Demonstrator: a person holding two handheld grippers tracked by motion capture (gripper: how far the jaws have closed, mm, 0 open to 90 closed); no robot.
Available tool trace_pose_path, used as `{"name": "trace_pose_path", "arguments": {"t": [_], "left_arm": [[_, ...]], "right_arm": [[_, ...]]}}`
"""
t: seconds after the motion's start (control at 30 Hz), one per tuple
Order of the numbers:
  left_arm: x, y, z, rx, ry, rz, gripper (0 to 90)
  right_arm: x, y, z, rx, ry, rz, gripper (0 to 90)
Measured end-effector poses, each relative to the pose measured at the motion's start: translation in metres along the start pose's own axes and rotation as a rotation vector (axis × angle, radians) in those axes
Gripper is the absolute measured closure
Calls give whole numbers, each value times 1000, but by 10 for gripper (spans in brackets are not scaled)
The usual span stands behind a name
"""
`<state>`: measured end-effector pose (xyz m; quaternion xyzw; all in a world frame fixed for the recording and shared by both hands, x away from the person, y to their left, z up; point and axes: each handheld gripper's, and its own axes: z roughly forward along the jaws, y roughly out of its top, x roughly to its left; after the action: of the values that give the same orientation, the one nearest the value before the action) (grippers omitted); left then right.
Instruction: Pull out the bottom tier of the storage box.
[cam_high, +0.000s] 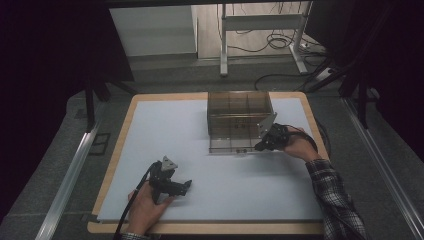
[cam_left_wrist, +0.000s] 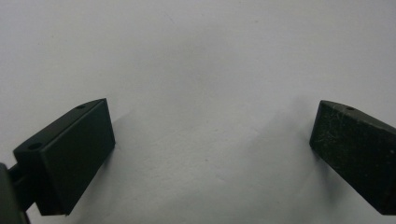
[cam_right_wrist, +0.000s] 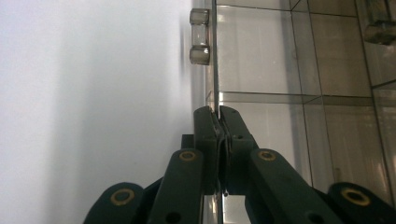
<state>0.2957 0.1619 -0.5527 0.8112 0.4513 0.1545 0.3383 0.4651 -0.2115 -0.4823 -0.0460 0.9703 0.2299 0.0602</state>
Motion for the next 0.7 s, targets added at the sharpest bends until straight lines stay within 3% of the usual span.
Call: {"name": "trace_pose_path", "arguments": {"t": [0.37, 0.7], "left_arm": [[0, 0, 0, 0, 0, 0, 0], [0, 0, 0, 0, 0, 0, 0]], "right_arm": [[13, -1, 2, -7, 6, -21, 868], [15, -5, 4, -19, -1, 0, 819]]}}
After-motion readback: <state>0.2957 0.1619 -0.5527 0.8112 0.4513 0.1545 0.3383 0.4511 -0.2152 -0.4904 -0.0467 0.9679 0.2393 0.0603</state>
